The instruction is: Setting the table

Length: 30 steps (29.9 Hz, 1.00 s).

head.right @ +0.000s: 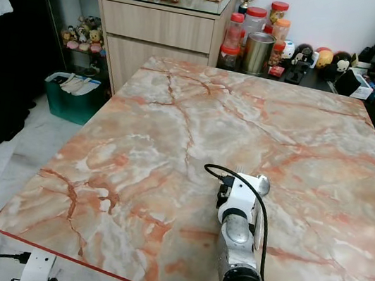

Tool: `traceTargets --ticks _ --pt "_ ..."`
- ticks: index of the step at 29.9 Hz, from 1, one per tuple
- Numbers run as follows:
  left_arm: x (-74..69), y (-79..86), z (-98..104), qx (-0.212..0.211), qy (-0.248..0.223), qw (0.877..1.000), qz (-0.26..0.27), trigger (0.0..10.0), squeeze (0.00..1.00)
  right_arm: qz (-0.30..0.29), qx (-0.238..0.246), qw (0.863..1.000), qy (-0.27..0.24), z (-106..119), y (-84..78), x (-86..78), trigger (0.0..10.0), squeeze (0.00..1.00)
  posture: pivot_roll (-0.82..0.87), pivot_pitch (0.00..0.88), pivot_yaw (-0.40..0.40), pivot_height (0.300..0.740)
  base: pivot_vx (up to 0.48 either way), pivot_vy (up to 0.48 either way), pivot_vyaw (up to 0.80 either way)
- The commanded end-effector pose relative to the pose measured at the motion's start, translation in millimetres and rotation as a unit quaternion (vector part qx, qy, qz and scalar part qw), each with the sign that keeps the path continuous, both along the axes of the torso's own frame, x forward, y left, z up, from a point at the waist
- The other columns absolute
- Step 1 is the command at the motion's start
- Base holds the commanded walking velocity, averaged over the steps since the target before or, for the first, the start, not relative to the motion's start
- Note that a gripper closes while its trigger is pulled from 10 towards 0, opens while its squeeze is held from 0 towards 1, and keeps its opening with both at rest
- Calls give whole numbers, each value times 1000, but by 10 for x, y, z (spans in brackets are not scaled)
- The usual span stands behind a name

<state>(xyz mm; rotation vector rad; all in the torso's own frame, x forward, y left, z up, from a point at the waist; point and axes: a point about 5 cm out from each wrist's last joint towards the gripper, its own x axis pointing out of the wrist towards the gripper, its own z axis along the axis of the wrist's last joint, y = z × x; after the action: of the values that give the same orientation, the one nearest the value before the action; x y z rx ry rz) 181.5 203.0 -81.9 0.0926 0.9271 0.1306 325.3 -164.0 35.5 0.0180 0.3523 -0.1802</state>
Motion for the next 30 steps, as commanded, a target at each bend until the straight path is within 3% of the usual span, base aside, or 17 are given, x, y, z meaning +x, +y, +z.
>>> traceTargets --ticks 1,7,8,9,10,11,30 --pt "-15 13 -9 -5 9 1000 1 10000 0 -9 0 1000 26 -49 -16 -20 10000 0 29 0 28 740 0 0 0" --pt "-31 3 -19 -9 14 1000 -2 10000 0 -5 -5 998 59 -97 -8 -38 10000 0 28 0 29 740 0 0 0" --pt "-33 -2 -22 -11 15 1000 -3 10000 0 -3 -6 998 68 -110 -4 -43 4784 0 28 0 29 740 0 0 0" --pt "-34 -3 -22 -12 15 1000 -3 10000 0 -1 -6 998 69 -112 -2 -44 4784 0 28 0 29 740 0 0 0" --pt "-35 -5 -23 -12 16 1000 -3 10000 0 -1 -7 998 70 -112 -3 -44 3020 0 27 0 29 740 0 0 0" --pt "-37 -8 -25 -13 16 1000 -4 10000 0 0 -7 997 71 -114 -3 -45 0 0 27 0 29 740 0 0 0" --pt "-43 -69 -39 -33 24 999 -12 10000 0 9 -3 996 85 -86 33 -16 0 0 29 0 23 740 0 0 0"
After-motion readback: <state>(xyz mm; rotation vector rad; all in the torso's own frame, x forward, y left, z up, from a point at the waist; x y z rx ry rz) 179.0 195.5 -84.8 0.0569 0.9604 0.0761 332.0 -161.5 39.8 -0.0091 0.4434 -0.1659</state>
